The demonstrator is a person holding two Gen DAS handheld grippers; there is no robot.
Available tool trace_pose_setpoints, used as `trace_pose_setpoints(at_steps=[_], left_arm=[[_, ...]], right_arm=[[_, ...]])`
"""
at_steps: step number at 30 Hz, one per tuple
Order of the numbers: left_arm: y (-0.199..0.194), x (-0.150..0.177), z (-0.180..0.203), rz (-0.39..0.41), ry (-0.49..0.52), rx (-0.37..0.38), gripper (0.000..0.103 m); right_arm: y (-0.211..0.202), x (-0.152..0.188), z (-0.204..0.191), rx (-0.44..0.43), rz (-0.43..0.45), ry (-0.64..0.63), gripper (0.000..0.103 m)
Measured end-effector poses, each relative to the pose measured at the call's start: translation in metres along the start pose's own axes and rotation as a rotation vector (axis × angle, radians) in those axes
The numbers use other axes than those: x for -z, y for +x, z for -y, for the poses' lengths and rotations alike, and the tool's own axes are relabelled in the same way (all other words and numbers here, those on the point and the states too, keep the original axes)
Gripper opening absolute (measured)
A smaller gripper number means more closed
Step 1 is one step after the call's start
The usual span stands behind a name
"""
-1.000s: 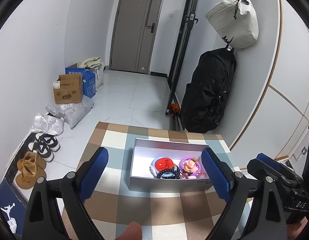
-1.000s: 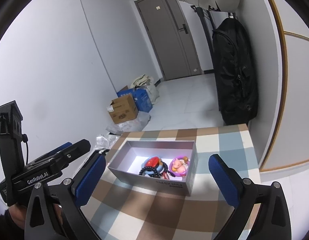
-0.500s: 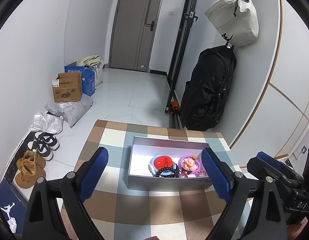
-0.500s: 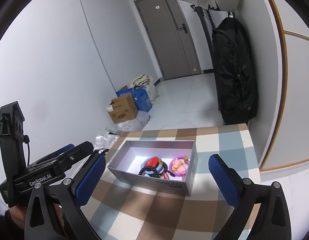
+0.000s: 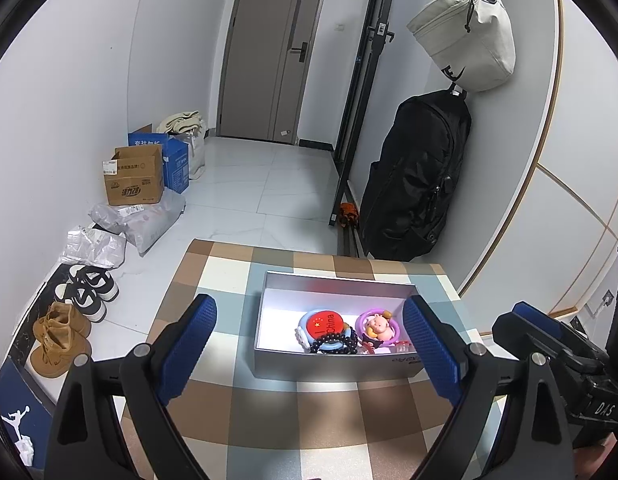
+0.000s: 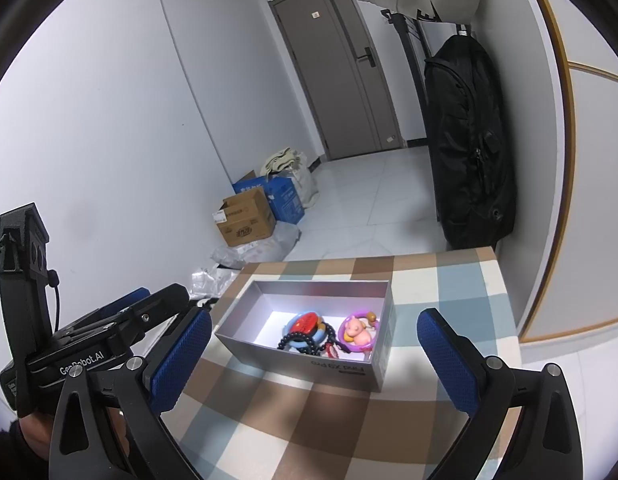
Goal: Organize jewelry
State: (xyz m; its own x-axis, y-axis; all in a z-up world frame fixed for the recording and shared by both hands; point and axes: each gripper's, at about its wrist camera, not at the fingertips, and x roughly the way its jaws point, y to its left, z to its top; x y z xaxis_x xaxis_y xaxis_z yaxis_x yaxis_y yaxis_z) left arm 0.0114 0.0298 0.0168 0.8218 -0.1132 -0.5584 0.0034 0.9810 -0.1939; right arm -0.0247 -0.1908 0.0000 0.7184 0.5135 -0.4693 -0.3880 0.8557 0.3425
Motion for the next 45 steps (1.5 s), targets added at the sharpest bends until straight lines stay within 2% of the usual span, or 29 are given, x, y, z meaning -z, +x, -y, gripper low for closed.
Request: trace_pose_setpoints(at_steps=[45], left_arm=[[0.0001, 0.0027, 0.0006, -0.006, -0.002, 0.014, 0.092]], right_arm=[[0.0, 0.0, -0.0001, 0.001, -0.002, -0.001, 0.103]])
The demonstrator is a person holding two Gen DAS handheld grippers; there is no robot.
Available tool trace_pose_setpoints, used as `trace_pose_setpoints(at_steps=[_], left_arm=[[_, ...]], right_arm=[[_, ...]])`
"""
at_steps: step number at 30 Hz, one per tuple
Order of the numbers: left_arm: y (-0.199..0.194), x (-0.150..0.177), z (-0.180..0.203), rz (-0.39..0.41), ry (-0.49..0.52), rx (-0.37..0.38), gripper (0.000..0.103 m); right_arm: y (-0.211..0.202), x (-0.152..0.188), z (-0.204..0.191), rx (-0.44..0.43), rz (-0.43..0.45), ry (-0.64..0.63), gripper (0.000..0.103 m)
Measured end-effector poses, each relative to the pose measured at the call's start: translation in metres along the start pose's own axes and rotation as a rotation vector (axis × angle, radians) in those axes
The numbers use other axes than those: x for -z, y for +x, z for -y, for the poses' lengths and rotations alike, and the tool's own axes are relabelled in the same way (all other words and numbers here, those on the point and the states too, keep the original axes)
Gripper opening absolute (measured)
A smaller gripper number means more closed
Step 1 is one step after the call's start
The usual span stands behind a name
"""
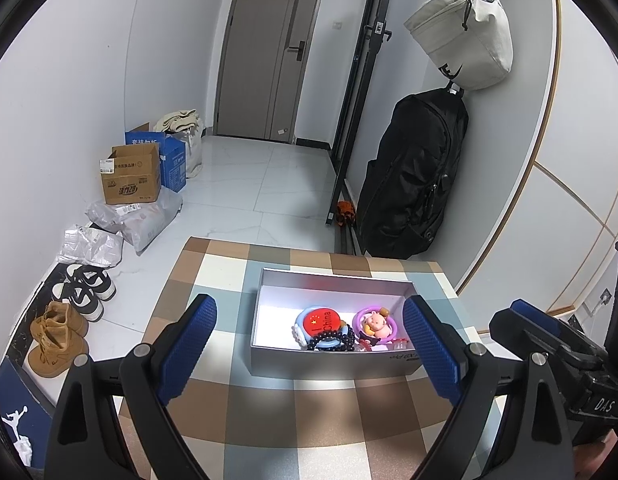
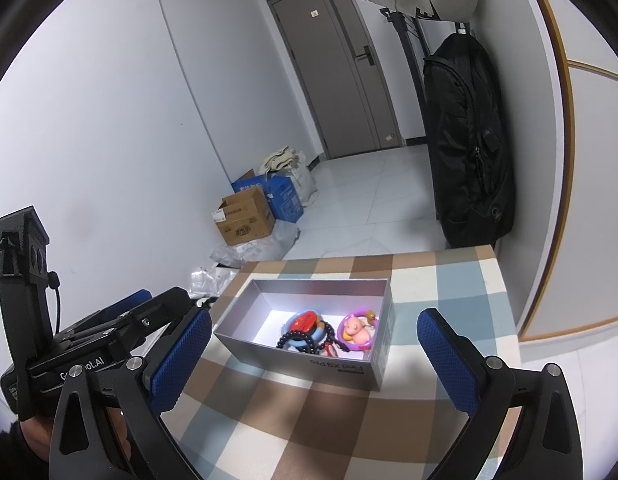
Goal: Organize jewelry
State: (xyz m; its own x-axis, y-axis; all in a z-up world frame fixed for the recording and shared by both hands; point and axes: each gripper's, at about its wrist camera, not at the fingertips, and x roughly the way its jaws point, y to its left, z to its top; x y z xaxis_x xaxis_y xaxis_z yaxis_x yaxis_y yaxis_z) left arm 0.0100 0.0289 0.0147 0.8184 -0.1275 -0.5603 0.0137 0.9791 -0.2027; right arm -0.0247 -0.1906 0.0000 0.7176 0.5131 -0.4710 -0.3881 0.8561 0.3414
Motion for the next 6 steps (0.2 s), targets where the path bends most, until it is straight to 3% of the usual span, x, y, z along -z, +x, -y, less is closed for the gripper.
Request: trace_pose_setpoints(at_steps=[6], left_arm=[[0.0001, -0.0002, 0.0001, 0.001, 0.0, -0.001, 0.092]], right_arm=[[0.0002, 0.0004, -0.0002, 0.0, -0.001, 0.0, 0.103]])
